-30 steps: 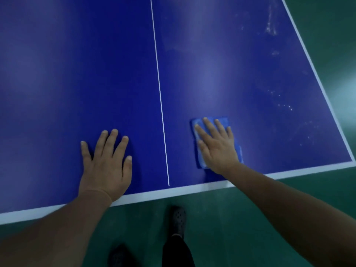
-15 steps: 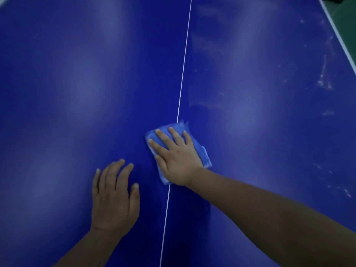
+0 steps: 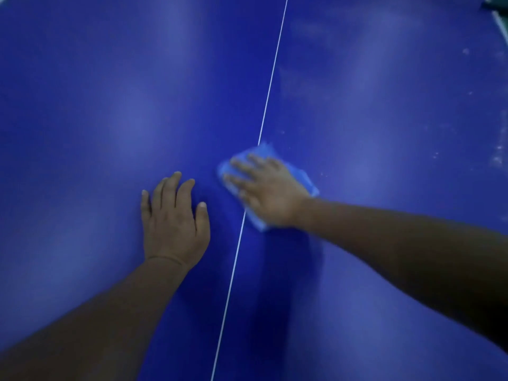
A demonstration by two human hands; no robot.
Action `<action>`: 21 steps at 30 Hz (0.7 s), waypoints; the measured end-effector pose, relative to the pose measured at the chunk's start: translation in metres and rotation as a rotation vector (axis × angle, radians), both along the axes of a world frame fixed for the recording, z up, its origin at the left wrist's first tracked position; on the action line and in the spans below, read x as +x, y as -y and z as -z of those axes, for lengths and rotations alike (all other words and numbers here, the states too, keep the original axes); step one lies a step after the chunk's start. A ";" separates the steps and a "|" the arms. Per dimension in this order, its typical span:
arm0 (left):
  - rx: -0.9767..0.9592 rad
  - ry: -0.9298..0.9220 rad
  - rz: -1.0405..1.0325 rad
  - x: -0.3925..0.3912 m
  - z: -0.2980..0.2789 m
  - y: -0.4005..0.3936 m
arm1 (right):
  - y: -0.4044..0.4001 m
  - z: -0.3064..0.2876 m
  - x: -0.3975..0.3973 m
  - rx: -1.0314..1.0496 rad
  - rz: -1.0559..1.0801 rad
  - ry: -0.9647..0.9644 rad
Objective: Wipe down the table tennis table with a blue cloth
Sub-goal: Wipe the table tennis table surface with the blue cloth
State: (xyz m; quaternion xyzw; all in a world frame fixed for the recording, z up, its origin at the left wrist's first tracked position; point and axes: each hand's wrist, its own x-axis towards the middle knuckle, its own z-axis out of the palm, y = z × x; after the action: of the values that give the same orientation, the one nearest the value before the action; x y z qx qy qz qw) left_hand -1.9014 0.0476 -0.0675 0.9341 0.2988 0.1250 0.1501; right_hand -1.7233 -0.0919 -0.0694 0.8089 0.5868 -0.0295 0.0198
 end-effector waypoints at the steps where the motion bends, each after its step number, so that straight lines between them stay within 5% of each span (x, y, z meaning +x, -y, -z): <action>1: -0.004 -0.004 -0.002 0.011 0.000 -0.003 | -0.012 -0.004 0.030 -0.022 0.116 0.030; 5: -0.059 -0.036 -0.008 0.042 0.007 -0.006 | -0.032 -0.006 0.063 -0.002 0.317 0.028; 9: -0.024 -0.026 -0.004 0.044 0.013 -0.008 | 0.003 0.011 0.002 0.086 -0.161 -0.084; 12: -0.031 -0.041 0.006 0.047 0.015 -0.009 | -0.007 0.006 0.052 0.049 -0.278 0.017; 17: -0.012 -0.097 0.022 0.048 0.017 -0.010 | -0.068 -0.009 0.148 -0.030 0.405 0.021; 21: -0.026 -0.125 0.025 0.050 0.014 -0.011 | -0.046 0.006 0.061 0.008 -0.151 -0.022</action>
State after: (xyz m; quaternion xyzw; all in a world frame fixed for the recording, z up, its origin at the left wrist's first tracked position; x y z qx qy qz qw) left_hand -1.8513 0.0582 -0.0818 0.9418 0.2973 0.0606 0.1449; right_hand -1.6620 -0.0458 -0.0752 0.7622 0.6463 -0.0344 0.0121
